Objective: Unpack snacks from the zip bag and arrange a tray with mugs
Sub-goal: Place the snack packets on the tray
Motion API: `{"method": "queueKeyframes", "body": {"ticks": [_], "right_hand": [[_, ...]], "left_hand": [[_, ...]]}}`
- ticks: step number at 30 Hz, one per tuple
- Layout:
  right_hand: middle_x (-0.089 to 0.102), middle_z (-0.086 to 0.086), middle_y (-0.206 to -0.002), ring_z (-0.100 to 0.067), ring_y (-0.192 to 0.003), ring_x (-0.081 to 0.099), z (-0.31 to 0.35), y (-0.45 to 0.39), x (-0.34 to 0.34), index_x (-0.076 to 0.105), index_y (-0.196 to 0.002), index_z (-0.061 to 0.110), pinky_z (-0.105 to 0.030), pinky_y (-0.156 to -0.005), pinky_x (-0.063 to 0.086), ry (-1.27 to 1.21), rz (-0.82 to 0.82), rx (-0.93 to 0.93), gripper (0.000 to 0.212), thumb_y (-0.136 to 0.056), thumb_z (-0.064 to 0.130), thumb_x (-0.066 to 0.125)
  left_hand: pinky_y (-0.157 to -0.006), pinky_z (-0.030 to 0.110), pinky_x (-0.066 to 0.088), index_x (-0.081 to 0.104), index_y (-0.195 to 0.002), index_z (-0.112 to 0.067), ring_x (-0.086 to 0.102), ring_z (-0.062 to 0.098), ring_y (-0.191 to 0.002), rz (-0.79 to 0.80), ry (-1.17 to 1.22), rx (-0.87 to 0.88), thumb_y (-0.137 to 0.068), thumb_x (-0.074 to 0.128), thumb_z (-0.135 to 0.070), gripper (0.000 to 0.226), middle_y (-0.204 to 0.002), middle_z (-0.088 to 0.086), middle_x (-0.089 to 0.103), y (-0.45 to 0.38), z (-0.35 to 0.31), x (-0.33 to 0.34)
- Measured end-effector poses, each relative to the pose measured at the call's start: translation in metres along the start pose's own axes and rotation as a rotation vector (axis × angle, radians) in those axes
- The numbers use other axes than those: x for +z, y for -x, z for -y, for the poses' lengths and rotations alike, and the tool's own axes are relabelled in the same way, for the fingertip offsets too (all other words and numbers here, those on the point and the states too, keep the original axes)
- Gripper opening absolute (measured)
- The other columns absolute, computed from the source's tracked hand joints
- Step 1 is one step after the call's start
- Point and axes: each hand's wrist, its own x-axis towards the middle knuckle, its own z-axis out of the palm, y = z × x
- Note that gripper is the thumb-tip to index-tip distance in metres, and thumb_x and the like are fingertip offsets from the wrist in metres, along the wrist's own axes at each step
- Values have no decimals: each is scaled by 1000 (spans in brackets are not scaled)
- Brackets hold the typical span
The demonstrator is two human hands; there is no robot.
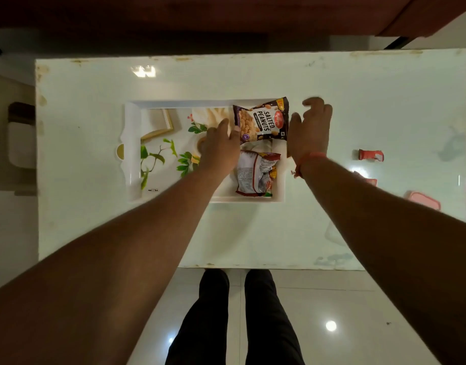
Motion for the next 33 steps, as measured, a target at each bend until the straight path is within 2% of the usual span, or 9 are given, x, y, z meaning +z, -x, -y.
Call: {"method": "queueKeyframes", "body": {"ticks": [2,5,7,9,13,18,22,26,33], "right_hand": [[53,-11,-121,-15,-91,53,-11,24,-5,53,-118,9,-16,-78,35,13,14,22,24,-95,7,48],[62,-12,-111,-24,-95,59,-25,62,-3,53,-107,11,-23,-76,36,-4,118,127,12,-98,16,49],[65,-16,-109,-31,-100,61,-28,85,2,53,-112,8,-28,-76,39,0,190,151,22,-98,25,52],[64,-17,-111,-32,-103,60,-24,101,7,52,-119,6,-30,-78,42,-6,240,160,32,-95,27,56],[60,-15,-120,-30,-107,60,-10,115,13,48,-132,10,-30,-85,47,-107,287,234,48,-87,15,64],[66,-2,-111,-16,-96,65,0,128,6,45,-138,22,-28,-85,54,-412,339,346,57,-88,15,70],[69,-5,-108,-19,-93,68,-1,141,4,54,-121,19,-39,-87,59,-444,350,282,38,-88,16,72],[73,-6,-93,-22,-87,71,-6,152,5,57,-93,15,-46,-80,61,-448,316,235,11,-92,18,67],[70,-15,-91,-27,-89,72,0,159,1,54,-77,11,-43,-79,62,-714,229,376,20,-96,8,59]], "left_hand": [[-101,36,38,49,-139,-8,45,33,-131,-50,152,-81,-101,41,-30,45,-144,18,45,15,8,5],[-92,31,42,57,-126,-5,55,28,-114,21,280,-180,-99,45,-28,37,-130,10,55,40,20,18],[-90,33,43,57,-124,-7,57,27,-112,64,319,-164,-100,45,-32,37,-122,9,60,53,22,25],[-89,34,45,53,-131,-9,57,29,-117,109,337,-174,-102,42,-34,40,-129,12,60,58,18,29],[-90,32,45,53,-135,-12,58,27,-118,148,407,-209,-101,42,-40,45,-132,8,61,63,16,27],[-90,39,56,63,-122,-23,68,21,-102,148,707,-374,-89,56,-59,49,-115,0,72,65,31,15],[-84,44,59,64,-122,-17,73,27,-98,236,1018,-380,-94,57,-46,40,-111,8,74,66,39,4],[-87,51,57,68,-116,-14,73,29,-95,196,1074,-358,-94,62,-33,30,-108,10,75,67,41,0],[-78,49,60,68,-107,-19,76,23,-82,4,1082,-339,-92,64,-36,23,-95,4,77,72,40,-7]]}}
